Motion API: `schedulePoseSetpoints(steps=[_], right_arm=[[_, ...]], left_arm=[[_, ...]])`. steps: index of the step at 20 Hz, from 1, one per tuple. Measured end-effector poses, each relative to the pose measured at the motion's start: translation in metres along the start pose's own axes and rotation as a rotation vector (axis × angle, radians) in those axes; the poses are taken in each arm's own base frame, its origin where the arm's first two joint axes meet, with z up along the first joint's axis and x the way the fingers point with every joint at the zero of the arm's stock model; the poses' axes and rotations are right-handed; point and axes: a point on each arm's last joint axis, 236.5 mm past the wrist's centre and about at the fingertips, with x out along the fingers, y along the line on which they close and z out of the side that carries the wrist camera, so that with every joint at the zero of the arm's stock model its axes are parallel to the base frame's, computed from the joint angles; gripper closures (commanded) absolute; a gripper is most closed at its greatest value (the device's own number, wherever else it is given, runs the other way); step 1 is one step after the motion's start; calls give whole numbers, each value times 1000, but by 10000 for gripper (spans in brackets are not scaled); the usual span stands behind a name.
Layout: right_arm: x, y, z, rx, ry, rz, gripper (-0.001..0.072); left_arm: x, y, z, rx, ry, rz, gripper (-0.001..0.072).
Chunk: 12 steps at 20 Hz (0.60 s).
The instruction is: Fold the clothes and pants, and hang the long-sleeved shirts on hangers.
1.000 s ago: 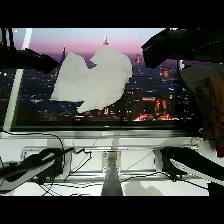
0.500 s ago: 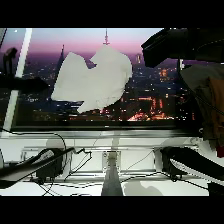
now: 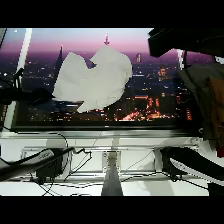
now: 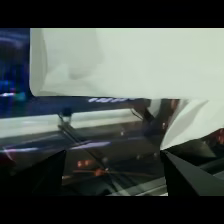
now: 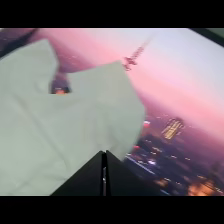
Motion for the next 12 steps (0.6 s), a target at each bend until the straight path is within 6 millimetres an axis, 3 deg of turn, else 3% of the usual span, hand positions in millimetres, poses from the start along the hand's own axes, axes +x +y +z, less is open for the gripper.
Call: schedulePoseSetpoints(steps=[3, 6, 8, 10, 11, 12], right_arm=[[8, -64, -30, 12, 92, -143, 699], [27, -117, -92, 74, 247, -194, 699], [47, -130, -144, 172, 347, -141, 698], [73, -123, -191, 308, 404, -44, 672], [90, -113, -211, 386, 413, 15, 557], [105, -102, -227, 457, 419, 66, 385]], left_arm=[[17, 13, 1, -66, 19, -9, 46], [35, 25, 9, -102, 9, 0, 81], [47, 31, 16, -108, -10, 19, 249], [58, 32, 29, -107, -49, 34, 523], [62, 31, 37, -104, -77, 43, 695], [67, 29, 45, -100, -104, 48, 692]])
